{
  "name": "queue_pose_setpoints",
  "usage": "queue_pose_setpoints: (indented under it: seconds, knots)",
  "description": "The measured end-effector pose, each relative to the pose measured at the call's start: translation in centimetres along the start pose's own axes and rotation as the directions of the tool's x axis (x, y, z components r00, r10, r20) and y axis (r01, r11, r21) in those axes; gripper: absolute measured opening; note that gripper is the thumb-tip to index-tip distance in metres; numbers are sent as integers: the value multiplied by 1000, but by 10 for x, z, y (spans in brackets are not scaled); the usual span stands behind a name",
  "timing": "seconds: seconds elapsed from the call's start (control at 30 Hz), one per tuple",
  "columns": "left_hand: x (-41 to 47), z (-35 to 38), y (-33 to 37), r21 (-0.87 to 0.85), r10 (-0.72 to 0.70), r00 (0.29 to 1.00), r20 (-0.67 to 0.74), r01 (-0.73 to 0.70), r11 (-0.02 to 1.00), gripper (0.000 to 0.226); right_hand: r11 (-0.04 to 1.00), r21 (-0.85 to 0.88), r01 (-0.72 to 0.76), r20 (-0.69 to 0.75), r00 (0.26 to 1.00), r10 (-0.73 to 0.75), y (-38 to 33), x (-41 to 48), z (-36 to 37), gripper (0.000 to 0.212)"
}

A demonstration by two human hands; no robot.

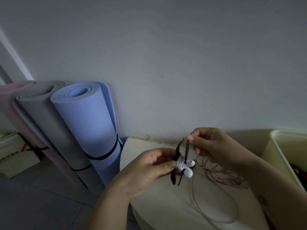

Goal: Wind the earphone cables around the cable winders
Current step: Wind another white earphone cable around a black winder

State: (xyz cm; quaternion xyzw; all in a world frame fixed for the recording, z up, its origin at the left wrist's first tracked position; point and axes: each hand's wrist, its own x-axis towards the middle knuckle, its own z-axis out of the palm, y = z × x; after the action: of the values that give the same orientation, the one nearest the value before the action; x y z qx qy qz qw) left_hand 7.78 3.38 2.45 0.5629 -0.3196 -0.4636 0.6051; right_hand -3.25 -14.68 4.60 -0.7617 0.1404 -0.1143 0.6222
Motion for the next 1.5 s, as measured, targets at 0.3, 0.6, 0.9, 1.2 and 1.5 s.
queue_pose_setpoints:
  seconds: [0.3,0.6,0.9,1.2,1.5]
  knots:
    - [8,9,7,-530,-62,980,-189,-48,847,27,1000,17,-24,-99,995,25,26,11,45,43]
    - [19,-2,-2,-683,-251,851,-462,-160,713,17,846,-517,132,-49,982,-183,13,3,54,18]
    - [16,4,-4,55,45,825,-564,-17,998,9,832,-527,173,-198,927,-318,-8,-4,40,17]
    - [7,5,-4,483,42,978,-202,62,873,17,845,-507,169,-261,905,-337,-9,-6,21,18]
    - [7,3,0,-194,27,999,18,-23,981,34,981,190,-33,-53,998,44,11,4,16,47]
